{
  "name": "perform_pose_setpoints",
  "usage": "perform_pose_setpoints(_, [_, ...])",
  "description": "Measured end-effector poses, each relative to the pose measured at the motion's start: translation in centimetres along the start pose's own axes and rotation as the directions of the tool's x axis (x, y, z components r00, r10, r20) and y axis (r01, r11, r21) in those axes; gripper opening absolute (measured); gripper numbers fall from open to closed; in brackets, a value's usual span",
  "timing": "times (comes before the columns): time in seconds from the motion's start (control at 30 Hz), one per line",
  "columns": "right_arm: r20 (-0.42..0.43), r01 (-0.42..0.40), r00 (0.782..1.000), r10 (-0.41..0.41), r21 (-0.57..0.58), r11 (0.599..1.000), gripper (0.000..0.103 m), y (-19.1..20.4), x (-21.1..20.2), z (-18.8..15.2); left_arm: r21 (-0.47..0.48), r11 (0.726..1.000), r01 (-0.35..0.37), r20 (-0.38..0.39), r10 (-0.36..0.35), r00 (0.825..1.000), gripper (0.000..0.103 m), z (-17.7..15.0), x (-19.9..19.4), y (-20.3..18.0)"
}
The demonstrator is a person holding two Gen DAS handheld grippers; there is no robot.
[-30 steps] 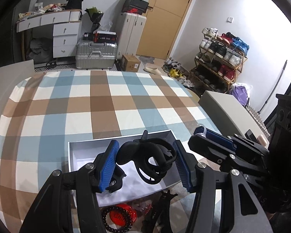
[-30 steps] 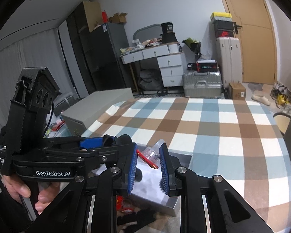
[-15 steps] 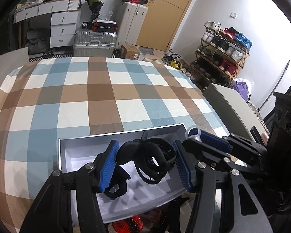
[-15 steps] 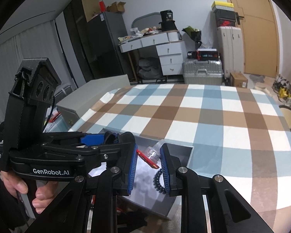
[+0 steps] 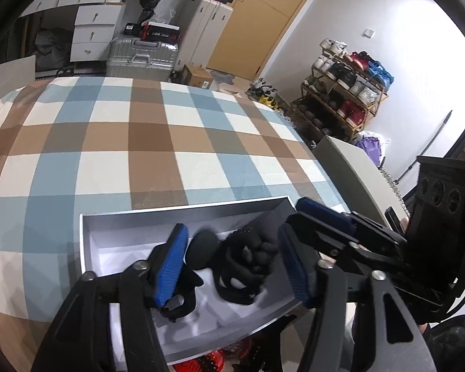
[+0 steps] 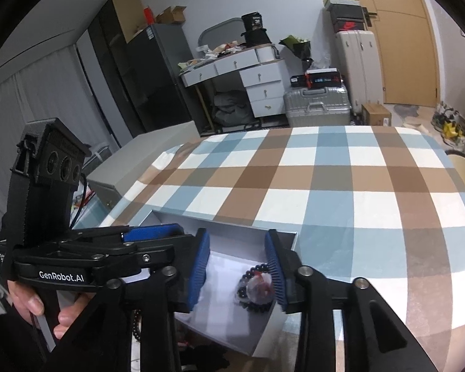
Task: Organize jewelry
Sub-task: 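Move both held items over the box and open both tools inside it, then withdraw both tools from the box back toward the remaining jewelry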
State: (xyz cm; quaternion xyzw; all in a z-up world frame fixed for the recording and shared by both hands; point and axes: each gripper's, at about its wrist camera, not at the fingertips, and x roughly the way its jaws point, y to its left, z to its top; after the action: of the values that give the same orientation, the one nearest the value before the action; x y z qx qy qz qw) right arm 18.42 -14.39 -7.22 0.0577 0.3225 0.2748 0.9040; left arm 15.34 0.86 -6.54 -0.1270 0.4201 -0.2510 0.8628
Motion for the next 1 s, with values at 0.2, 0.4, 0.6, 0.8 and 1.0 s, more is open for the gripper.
perform_pose_setpoints(0.2, [0.058,-0.022,0.998,0.021,0.020,1.000,0.057,0.2,-1.9,0.1,-0.023,1.000,-0.012,0.015,0.012,1.000,0.070,-0.3,-1.2,0.1])
perform_pose_setpoints(0.4, [0.088,0.003,0.996,-0.004,0.006,1.000,0.063,0.9,-3.8,0.1,-0.021,0.999,-0.049,0.042,0.050,0.998,0.070,-0.8,-2.7,0.1])
perform_pose_setpoints(0.6, [0.127,0.024,0.992,-0.025,0.011,1.000,0.065,1.7,-6.0,-0.1,-0.010,0.995,-0.100,0.096,0.100,0.990,0.080,-1.4,-4.7,-0.5])
perform_pose_setpoints(0.8, [0.135,0.007,0.991,-0.005,-0.020,1.000,0.073,3.2,-7.6,-1.0,0.020,0.986,-0.167,0.177,0.161,0.971,0.080,-2.0,-6.5,-1.5])
perform_pose_setpoints(1.0, [0.133,0.011,0.991,-0.005,-0.048,0.999,0.083,4.8,-8.6,-2.7,0.054,0.966,-0.253,0.268,0.230,0.935,0.087,-3.0,-8.1,-2.3])
